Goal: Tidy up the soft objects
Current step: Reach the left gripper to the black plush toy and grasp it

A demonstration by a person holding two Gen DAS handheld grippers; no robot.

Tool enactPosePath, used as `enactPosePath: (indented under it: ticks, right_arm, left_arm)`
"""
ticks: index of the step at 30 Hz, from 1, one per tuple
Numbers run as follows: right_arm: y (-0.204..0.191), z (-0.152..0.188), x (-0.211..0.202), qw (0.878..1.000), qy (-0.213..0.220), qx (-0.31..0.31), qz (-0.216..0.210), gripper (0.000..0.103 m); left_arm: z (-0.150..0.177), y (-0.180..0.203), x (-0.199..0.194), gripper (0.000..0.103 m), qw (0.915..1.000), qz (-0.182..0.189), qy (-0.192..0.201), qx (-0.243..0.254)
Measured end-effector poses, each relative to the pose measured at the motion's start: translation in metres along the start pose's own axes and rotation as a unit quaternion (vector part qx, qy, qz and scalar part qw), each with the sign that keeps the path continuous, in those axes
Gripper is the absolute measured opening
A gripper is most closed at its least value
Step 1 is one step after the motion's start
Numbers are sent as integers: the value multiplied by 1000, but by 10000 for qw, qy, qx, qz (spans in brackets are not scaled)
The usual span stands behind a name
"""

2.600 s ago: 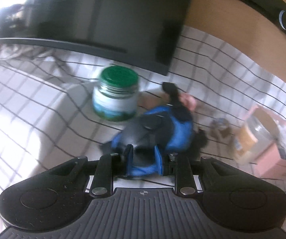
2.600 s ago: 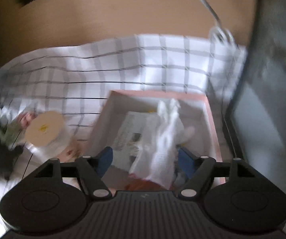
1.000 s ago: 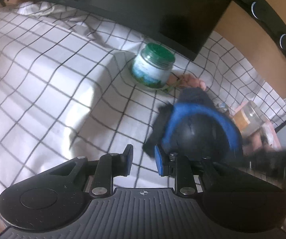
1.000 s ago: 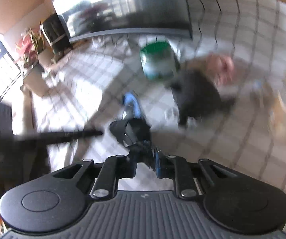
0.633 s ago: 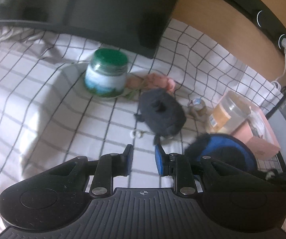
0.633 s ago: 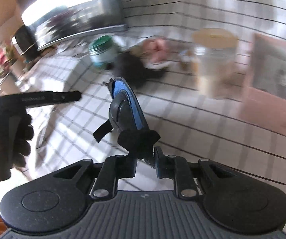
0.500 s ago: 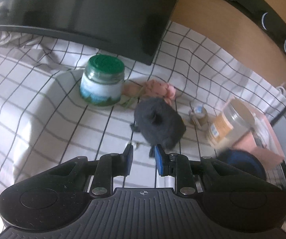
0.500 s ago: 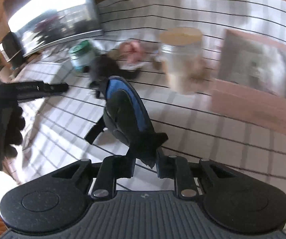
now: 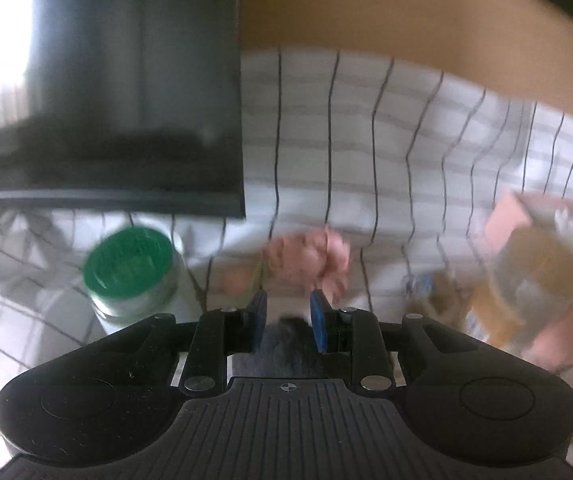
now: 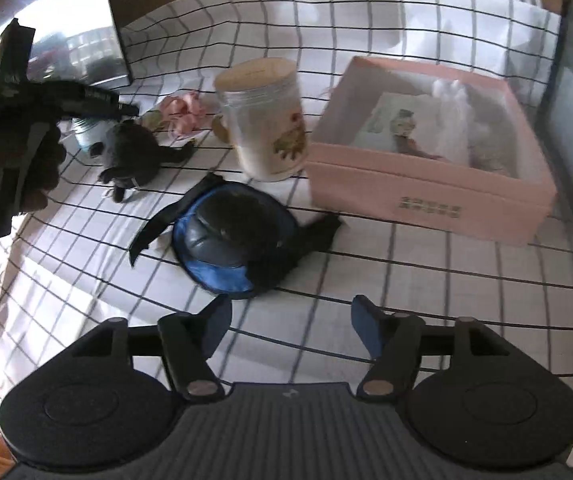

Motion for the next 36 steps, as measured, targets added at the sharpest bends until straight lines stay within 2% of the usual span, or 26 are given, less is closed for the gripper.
enactPosePath:
  ticks: [2,7,12,17,22,25,29,33,36]
  right_arm:
    - [3,2,0,10000,7,-5,56,69]
    - [6,1,5,10000,-20,-25,71,72]
    - [-6,-5,14,9997,-48,-219,-27,72]
    - [-23,-9,21,9987,-59,-459,-205,73]
    - [-38,-11,25,9972,-66,-665,-333,74]
    - [-42,-11,24,9965,-43,-749,-360,75]
    - [-41,-6,25,9966,-78,-754,-329,77]
    - [-33,-1,27,9972,-83,-722,-153,77]
    - [-28,0,28,9979,-111,-621,-117,77]
  left_arm:
    - [9,-2,-4,30,9999,-37,98,-5]
    - [32,-11,-38,30,9993,154,261,-204]
    - [60,-15,-71,31,9988,162,385,-270]
    - [90,-20,-88,30,9989,72,120,-442]
    - [114,-26,-83,30,9977,-23,-222,-641]
    - [115,-19,-85,30,9982,160,-178,-551]
    - [114,-8,-101,30,9986,495,-170,-50]
    - [98,-11,-134,30,9970,620,418,188]
    - [73,-15,-137,30,9952,593,750,218]
Point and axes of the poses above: each gripper's, at about its wrist camera, not at the fingertips, and x roughly the way its jaws point, y to its right, z to its underside, the point moved 4 cm from there along x, roughly the way its jaws point, and after that the axes turned 3 degrees about z, right-handed, at the moved point
